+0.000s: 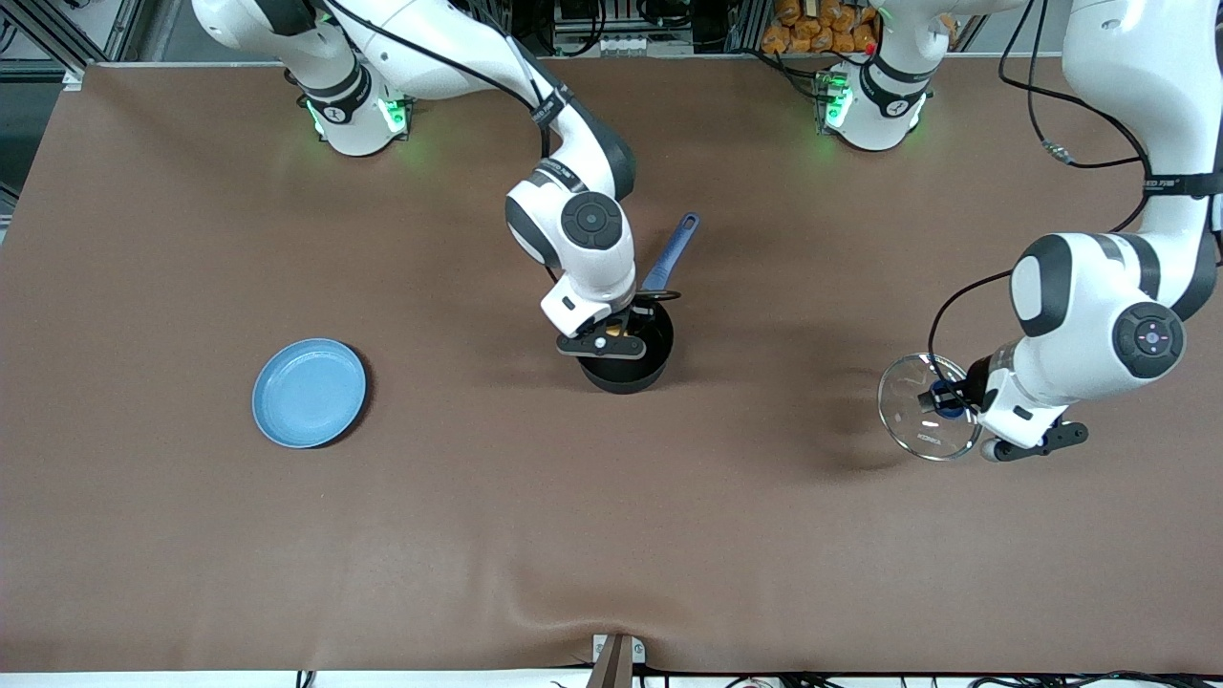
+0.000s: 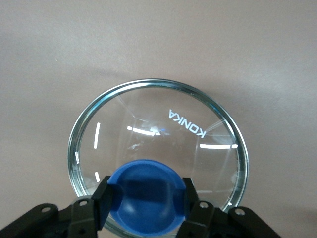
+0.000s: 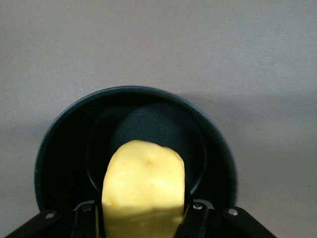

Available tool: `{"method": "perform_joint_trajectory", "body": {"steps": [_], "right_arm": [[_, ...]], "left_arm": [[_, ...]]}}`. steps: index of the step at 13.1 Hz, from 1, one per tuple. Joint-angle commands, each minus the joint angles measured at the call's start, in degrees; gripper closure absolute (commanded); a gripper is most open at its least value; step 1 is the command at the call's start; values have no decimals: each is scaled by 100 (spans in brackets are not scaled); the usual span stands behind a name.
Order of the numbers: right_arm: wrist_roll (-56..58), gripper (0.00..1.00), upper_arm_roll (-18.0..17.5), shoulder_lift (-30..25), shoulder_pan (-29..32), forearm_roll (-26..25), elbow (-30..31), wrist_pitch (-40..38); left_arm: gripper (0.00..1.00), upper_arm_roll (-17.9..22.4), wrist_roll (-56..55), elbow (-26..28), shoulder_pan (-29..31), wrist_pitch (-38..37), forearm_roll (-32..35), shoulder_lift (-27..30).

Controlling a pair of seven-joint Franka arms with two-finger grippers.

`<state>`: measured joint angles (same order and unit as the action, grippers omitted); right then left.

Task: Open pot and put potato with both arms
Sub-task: 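Lower the potato into the saucepan and open the right gripper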

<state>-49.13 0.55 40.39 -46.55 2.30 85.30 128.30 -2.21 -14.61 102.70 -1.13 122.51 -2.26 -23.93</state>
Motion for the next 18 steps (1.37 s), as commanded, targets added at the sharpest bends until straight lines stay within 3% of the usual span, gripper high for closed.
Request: {"method": "perform_joint_trajectory", "body": {"steps": [1, 6, 7, 10, 11, 15, 18], "right_arm": [[-228, 100, 77, 276, -170, -125, -189, 177], [-334, 98, 85, 505, -223, -204, -172, 432], [-386, 87, 85, 540, -223, -204, -172, 468], [-439, 30, 94, 567, -223, -204, -172, 468], [-439, 25, 94, 567, -223, -204, -172, 468], [-439, 23, 94, 558, -214, -204, -172, 459], [-396, 27, 94, 383, -153, -160, -181, 345]], "left_arm": [[100, -60, 134, 671, 95, 534, -20, 372], [100, -78, 143, 1445, 42, 1634, 189, 442], [100, -87, 143, 1533, 42, 1801, 434, 434], [100, -87, 143, 1569, 51, 1829, 604, 372], [100, -87, 195, 1561, 25, 1777, 612, 363], [100, -87, 581, 1525, -2, 1284, 613, 354], [100, -87, 600, 1534, 33, 1266, 796, 293]]}}
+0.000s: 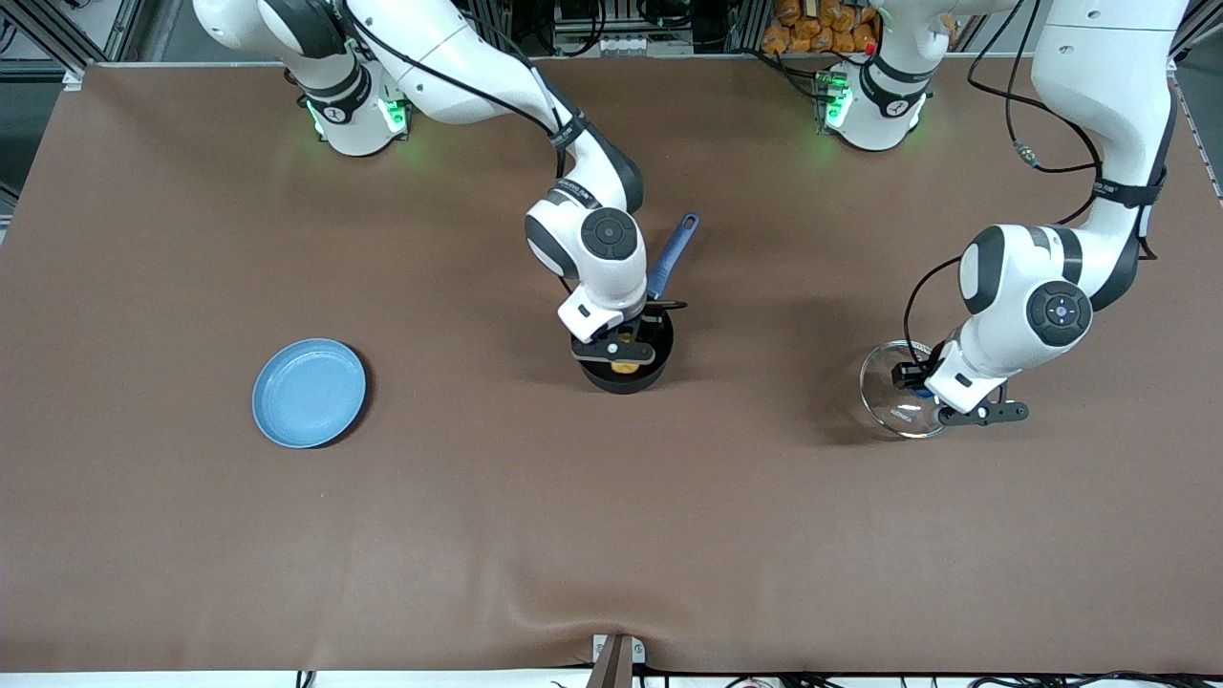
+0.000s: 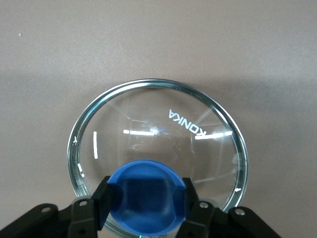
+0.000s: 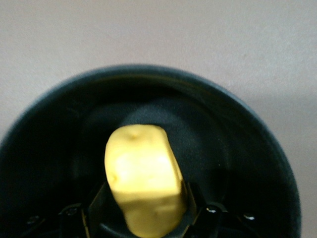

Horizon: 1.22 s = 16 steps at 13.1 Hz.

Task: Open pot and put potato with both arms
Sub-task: 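Lower the potato into the saucepan and open the right gripper, then withdraw the right gripper while the left gripper sets the lid down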

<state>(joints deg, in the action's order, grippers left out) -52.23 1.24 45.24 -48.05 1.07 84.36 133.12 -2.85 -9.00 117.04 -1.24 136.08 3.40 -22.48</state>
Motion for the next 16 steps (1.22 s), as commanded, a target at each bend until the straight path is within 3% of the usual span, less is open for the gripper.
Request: {"method": "perform_joint_trajectory", "body": {"steps": [1, 8, 9, 10, 11, 13, 15, 16], "right_arm": [[-77, 27, 17, -224, -3, -28, -104, -338], [422, 30, -18, -1910, 550, 147, -227, -2674], [764, 30, -10, -2226, 769, 357, -227, -3008], [1150, 30, 8, -2560, 988, 463, -227, -3386], [1519, 29, 17, -2859, 1217, 464, -227, -3798], [2092, 25, 43, -3352, 1622, 377, -227, -4450], [2549, 4, 52, -3670, 2025, 298, -227, -4925], [2821, 0, 61, -3749, 2254, 280, -227, -5101]], "left_arm": [[100, -23, 38, 99, 63, -91, 275, 139], [100, -14, 38, 82, 72, -82, 293, -63], [69, -14, 21, 56, 72, -73, 293, -115], [9, -14, -40, 38, 80, -73, 284, -116], [0, -14, -50, 38, 81, -82, 293, -90], [0, -5, -41, 12, 81, -108, 293, 42], [0, -14, -50, -146, 98, -370, 284, 270], [0, -14, -58, -312, 98, -633, 267, 401]]}}
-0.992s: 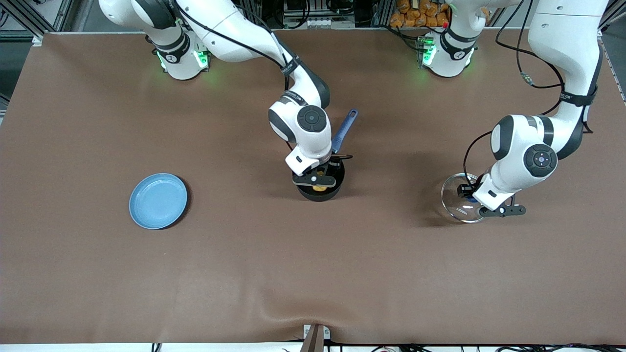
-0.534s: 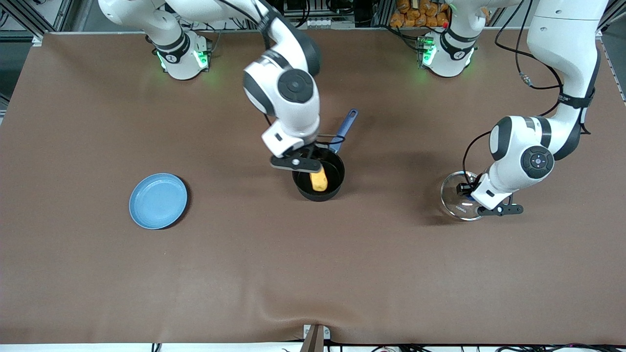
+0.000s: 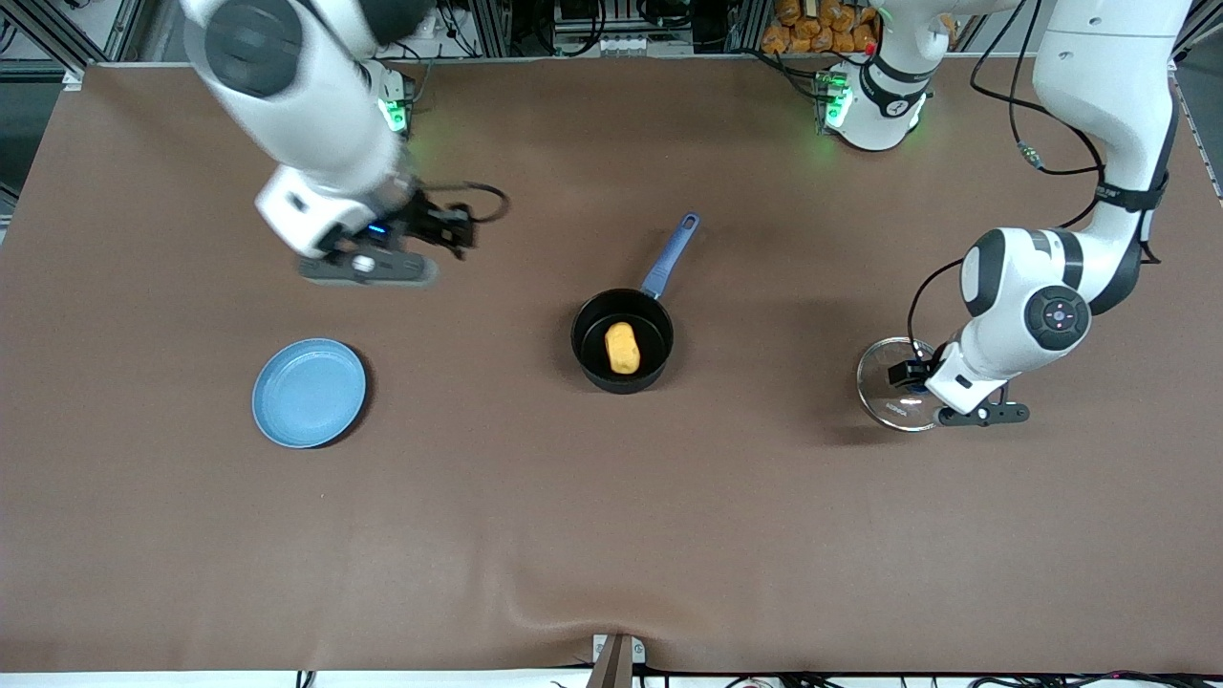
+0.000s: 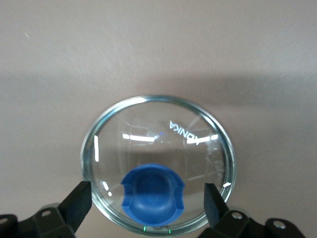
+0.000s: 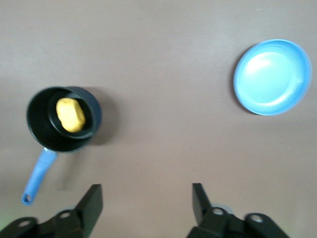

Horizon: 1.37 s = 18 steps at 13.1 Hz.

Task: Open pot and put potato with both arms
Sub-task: 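Withdraw the right gripper while the left gripper sets the lid down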

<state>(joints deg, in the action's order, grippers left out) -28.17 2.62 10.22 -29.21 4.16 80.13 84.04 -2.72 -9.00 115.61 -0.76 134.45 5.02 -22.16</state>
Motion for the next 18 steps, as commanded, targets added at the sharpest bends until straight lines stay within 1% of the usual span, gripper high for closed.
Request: {"method": "perform_joint_trajectory", "body": {"steps": [1, 5, 7, 9, 16, 18], "right_arm": [[731, 0, -86, -336, 616, -107, 196, -343], [1734, 0, -78, -521, 1539, -249, 196, -573], [2200, 0, -60, -582, 1996, -266, 196, -599], [2587, 0, -60, -618, 2287, -266, 204, -608], [2615, 0, -78, -618, 2341, -284, 213, -608], [2615, 0, -86, -626, 2367, -310, 239, -547]], "left_arm": [[0, -27, -75, -275, 49, -699, 61, 527], [0, -45, -119, -258, 41, -876, 43, 1352], [0, -53, -119, -258, 41, -1156, -44, 1739], [0, -53, -102, -293, 32, -1543, -334, 2056], [0, -492, -146, -355, 6, -2940, -335, 3155], [0, -580, -154, -696, 6, -3562, -335, 3253]]}}
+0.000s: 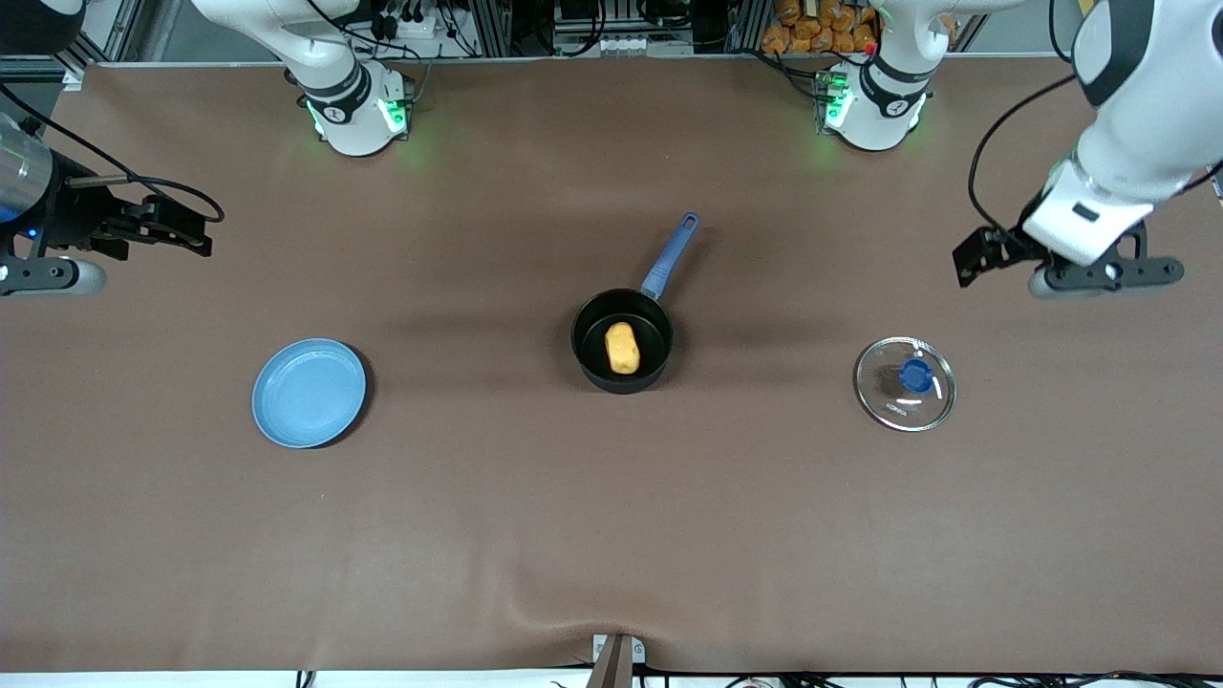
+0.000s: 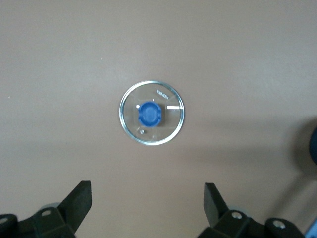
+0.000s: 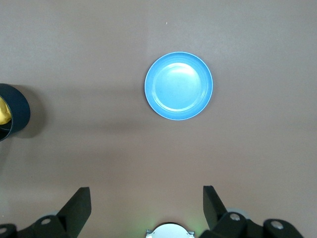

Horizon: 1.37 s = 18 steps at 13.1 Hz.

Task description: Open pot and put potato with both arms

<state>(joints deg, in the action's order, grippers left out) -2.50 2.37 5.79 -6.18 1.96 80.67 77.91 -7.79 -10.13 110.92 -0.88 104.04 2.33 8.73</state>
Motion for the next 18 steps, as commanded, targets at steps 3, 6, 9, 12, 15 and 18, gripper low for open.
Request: {"method": "perform_joint_trajectory", "body": {"steps": [3, 6, 9, 12, 15, 18], "right_arm": [[83, 0, -184, -621, 485, -56, 833, 495], [92, 0, -184, -913, 557, -47, 1276, 884], [241, 0, -175, -886, 566, -99, 1232, 884], [241, 0, -166, -860, 548, -100, 1135, 770], [241, 0, -140, -842, 548, -100, 1047, 647], [241, 0, -157, -833, 522, -91, 1056, 682]], "left_arm": [[0, -56, 63, -755, 53, -1244, -74, 199], [0, -47, 72, -1307, 53, -1666, -83, 226], [0, -12, 55, -1915, 71, -2107, -127, -55], [0, 32, 37, -2476, 360, -2125, -442, -546], [0, 40, 2, -2707, 422, -2125, -400, -873], [0, 49, -7, -2672, 413, -2125, -364, -864]]}}
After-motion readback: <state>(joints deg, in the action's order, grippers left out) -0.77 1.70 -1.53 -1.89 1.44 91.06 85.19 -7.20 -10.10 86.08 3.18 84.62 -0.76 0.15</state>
